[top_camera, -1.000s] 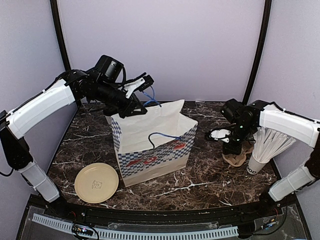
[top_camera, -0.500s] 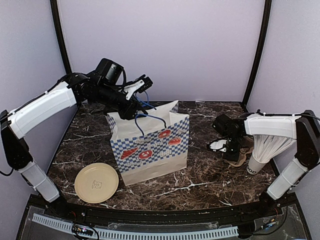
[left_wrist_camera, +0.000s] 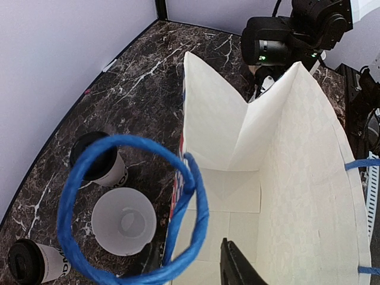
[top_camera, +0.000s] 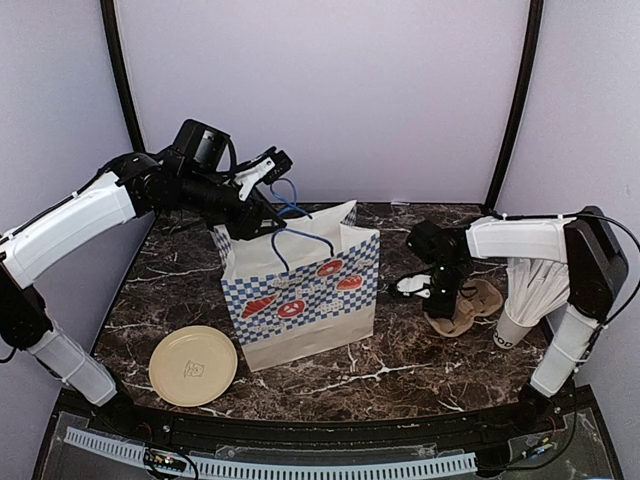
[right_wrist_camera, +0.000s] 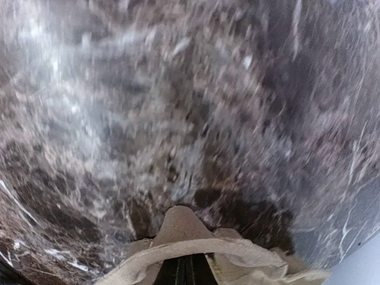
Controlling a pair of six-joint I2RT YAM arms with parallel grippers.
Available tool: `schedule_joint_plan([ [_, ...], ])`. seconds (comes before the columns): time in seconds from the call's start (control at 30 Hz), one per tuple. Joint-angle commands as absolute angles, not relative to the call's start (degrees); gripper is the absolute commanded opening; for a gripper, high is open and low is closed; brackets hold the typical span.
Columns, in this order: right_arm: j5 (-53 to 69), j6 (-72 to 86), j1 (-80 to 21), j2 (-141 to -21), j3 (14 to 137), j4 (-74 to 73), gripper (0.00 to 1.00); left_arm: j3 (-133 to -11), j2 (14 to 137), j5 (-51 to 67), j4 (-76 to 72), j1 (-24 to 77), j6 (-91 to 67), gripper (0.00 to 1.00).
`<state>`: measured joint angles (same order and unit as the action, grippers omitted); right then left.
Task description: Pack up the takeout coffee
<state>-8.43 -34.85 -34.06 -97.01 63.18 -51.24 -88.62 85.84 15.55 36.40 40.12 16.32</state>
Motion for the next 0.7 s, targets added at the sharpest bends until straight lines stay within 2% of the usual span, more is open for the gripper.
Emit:
schedule_joint_plan([
  [0.0, -1.53, -35.22, -34.44, -103.72, 72.53, -50.35, 0.00, -86.56, 82.92, 16.24, 33.88, 39.47, 17.14, 0.38],
  [0.27, -1.66, -33.69, -32.80, -112.27, 84.58, -50.78, 0.00, -84.73, 81.06, 16.38, 32.74, 39.12, 17.06, 0.39],
  [0.5, 2.78, -33.50, -32.70, -105.31, 82.54, -55.02, 0.04, -82.93, 79.63, 16.54, 31.30, 39.00, 16.90, 0.40],
  [0.57, 4.09, -32.29, -32.70, -101.50, 81.39, -55.71, 0.08, -82.51, 79.37, 16.60, 30.64, 39.00, 16.76, 0.43],
  [0.67, 6.17, -30.33, -32.78, -97.21, 79.14, -56.52, 0.21, -81.12, 78.82, 16.52, 28.80, 38.82, 15.74, 0.48],
])
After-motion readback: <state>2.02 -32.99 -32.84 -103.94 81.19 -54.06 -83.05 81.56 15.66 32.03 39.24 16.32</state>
